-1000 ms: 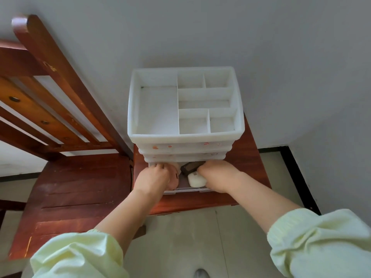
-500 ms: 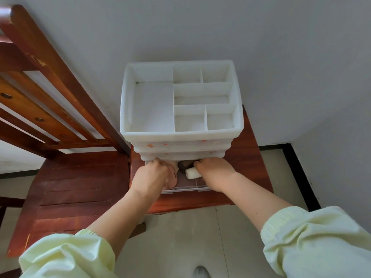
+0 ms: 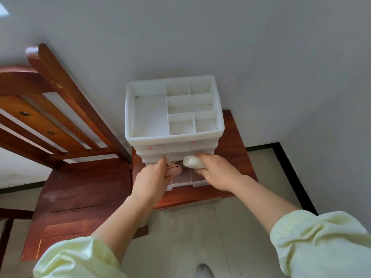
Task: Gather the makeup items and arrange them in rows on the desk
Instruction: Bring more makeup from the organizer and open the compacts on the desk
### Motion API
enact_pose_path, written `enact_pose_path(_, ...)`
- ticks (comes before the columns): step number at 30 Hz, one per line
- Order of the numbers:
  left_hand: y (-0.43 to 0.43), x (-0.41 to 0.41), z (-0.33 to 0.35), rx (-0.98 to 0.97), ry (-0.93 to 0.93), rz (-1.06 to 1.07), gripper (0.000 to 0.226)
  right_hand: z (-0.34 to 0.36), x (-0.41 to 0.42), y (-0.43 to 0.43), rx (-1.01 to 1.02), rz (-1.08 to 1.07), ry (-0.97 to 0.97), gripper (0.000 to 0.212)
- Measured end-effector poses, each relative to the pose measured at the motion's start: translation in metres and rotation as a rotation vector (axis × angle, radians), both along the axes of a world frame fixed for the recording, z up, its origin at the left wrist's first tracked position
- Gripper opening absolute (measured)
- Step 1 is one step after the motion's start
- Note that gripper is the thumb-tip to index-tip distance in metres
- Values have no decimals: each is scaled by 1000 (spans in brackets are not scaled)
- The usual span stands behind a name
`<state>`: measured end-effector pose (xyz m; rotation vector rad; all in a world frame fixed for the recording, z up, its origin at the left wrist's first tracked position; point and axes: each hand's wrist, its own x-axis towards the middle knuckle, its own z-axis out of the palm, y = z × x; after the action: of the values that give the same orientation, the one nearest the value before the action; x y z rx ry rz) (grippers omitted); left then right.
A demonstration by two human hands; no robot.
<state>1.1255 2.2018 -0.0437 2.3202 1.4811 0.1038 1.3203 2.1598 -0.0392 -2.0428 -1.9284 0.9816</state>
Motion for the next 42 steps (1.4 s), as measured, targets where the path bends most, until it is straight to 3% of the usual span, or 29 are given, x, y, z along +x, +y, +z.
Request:
enact_pose_path(8, -32, 15, 79, -88, -302, 61, 27, 85, -8, -82, 43, -616, 454, 29)
enact_pose_path(12, -63, 25, 111, -131, -374, -86, 30, 123, -25, -148, 108, -933, 716, 31)
enact_pose_path(15, -102, 29, 131, -137, -363, -266, 28, 143, -47, -212, 203, -1144, 807, 31)
enact_pose_path(23, -268, 29, 172, -293, -329, -724, 24, 186, -129, -414, 385, -1566, 748, 24)
enact_pose_path(30, -483, 9, 185, -406, -250, -1203, 25, 198, -235, -623, 595, -2005, 635, 33)
enact_pose_path(35, -657, -54, 187, -359, -208, -1555, 20, 203, -350, -778, 757, -2297, 531, 29)
enact_pose_path(42, -871, -194, 185, -433, -173, -1859, 21, 205, -533, -951, 855, -2589, 424, 28)
